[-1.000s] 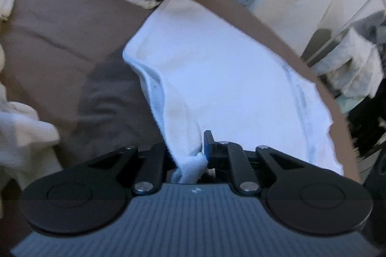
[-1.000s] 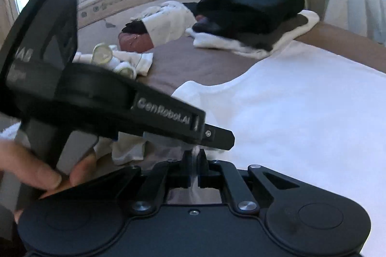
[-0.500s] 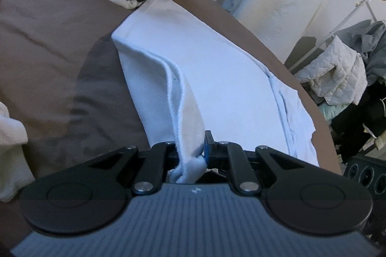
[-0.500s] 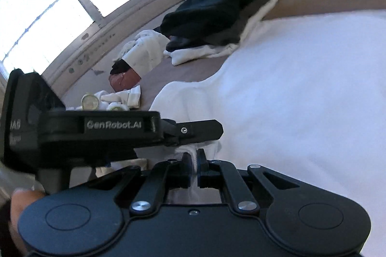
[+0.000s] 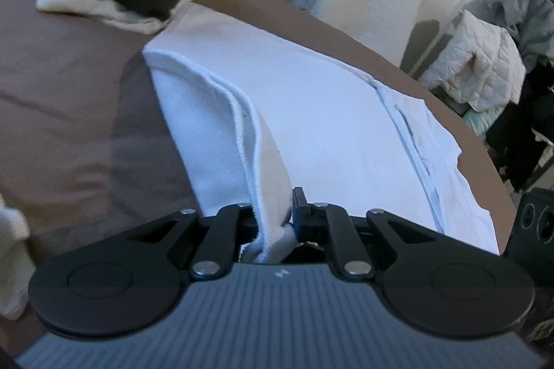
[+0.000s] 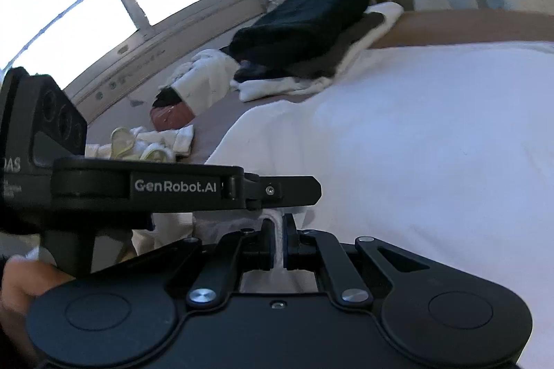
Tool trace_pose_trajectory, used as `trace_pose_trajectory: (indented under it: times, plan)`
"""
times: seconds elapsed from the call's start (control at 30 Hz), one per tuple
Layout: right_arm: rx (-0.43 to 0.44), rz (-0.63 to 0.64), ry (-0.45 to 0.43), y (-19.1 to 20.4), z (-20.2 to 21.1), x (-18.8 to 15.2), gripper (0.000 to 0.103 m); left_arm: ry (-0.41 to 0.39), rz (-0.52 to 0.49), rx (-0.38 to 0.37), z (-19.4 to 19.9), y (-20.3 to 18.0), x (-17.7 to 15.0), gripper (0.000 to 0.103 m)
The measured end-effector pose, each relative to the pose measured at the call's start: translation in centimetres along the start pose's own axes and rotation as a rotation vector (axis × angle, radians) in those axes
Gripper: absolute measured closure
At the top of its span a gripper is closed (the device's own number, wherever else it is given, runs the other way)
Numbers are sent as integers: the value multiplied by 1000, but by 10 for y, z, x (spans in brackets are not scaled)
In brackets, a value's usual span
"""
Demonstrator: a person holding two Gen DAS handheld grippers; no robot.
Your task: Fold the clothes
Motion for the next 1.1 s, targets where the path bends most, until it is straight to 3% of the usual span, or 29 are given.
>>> trace_pose_trajectory:
  times: [0.07, 0.17, 0.3, 0.33, 0.4, 0.43, 0.5, 0.57, 0.6, 0.7, 0.77, 0.8, 0.87, 0.93, 1.0, 1.1]
  plan:
    - [-21, -2, -21, -7, 11, 8, 99, 0, -29, -25, -7, -16, 8, 93]
    - [-82, -11, -97, -17, 51, 26, 99, 12, -148, -72, -16, -74, 32, 93]
    - [-167, -126, -246, -41, 150, 44, 97, 9, -445, -192, -17, -195, 53, 93]
    - [-190, -156, -290, -50, 177, 45, 98, 26, -493, -256, -21, -227, 49, 92]
    - [-265, -227, -363, -77, 227, 36, 98, 89, -593, -385, -36, -284, 31, 80]
    - [-320, -265, -387, -96, 246, 26, 100, 125, -641, -434, -47, -305, 14, 70]
    - [-495, -297, -384, -136, 264, -4, 100, 186, -709, -515, -64, -332, -16, 64]
    - [-704, -313, -356, -177, 277, -37, 97, 228, -718, -514, -68, -326, -41, 56]
    - [-738, -354, -328, -194, 279, -49, 97, 245, -721, -506, -70, -320, -52, 55]
    - [-650, -543, -317, -226, 283, -68, 94, 226, -713, -364, -67, -264, -65, 50]
    - [-626, -564, -329, -229, 281, -62, 90, 230, -651, -277, -68, -222, -64, 49]
    - [-626, -551, -333, -228, 281, -57, 89, 248, -596, -273, -69, -207, -64, 49]
    - [-629, -528, -345, -228, 281, -48, 75, 273, -489, -291, -70, -184, -62, 49]
    - [-649, -535, -393, -231, 289, -41, 41, 275, -408, -322, -70, -174, -61, 49]
    - [-675, -558, -444, -240, 302, -39, 21, 271, -394, -303, -71, -171, -63, 49]
    - [-720, -597, -488, -263, 313, -36, 21, 243, -375, -247, -71, -168, -64, 48]
Point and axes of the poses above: each gripper's, at about its wrist camera, not at the fingertips, and z roughly against the way its jaws point, y to its left, x to its top, the point moved 10 cm from there along -z, roughly the way its jaws point, and after that the axes turned 11 degrees about -z, right-handed, at the moved point
